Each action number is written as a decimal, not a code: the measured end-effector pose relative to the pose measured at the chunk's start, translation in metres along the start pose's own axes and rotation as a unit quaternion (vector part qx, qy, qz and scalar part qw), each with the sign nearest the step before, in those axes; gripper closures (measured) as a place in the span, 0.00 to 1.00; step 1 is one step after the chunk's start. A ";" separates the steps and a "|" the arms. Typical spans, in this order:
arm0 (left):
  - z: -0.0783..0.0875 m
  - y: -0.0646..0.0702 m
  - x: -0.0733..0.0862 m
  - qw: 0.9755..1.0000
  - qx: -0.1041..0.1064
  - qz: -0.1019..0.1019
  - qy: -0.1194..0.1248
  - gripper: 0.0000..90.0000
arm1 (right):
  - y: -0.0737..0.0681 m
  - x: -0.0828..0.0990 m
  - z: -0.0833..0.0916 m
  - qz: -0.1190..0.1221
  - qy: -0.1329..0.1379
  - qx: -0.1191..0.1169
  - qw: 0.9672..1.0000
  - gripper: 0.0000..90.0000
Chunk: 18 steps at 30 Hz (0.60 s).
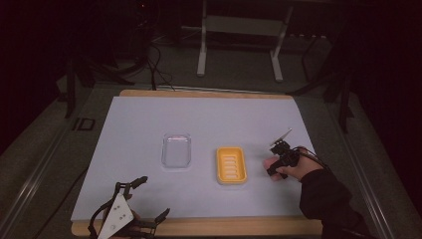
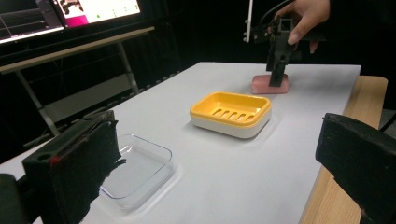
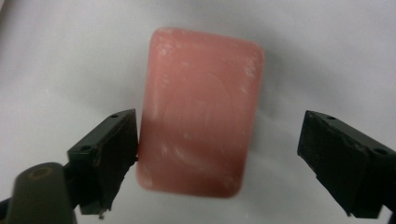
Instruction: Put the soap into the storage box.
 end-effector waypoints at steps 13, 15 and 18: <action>0.000 0.000 0.000 1.000 0.002 -0.001 0.000 0.00 | -0.004 -0.005 -0.011 -0.017 0.000 -0.003 1.000 0.21; 0.000 0.000 0.000 1.000 0.002 -0.001 0.000 0.00 | -0.006 -0.005 -0.015 -0.013 0.003 -0.007 1.000 0.24; -0.001 0.000 0.000 1.000 0.002 -0.001 0.000 0.00 | -0.004 -0.005 -0.015 -0.040 -0.016 -0.023 0.999 0.29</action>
Point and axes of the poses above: each handheld gripper's, and its own axes: z roughly backward along the jaws, x roughly out of its underside, y roughly to its right, the point moved 3 cm from there along -z, roughly forward along the jaws, and after that the axes turned 9 degrees about x, right-handed, at the moved point
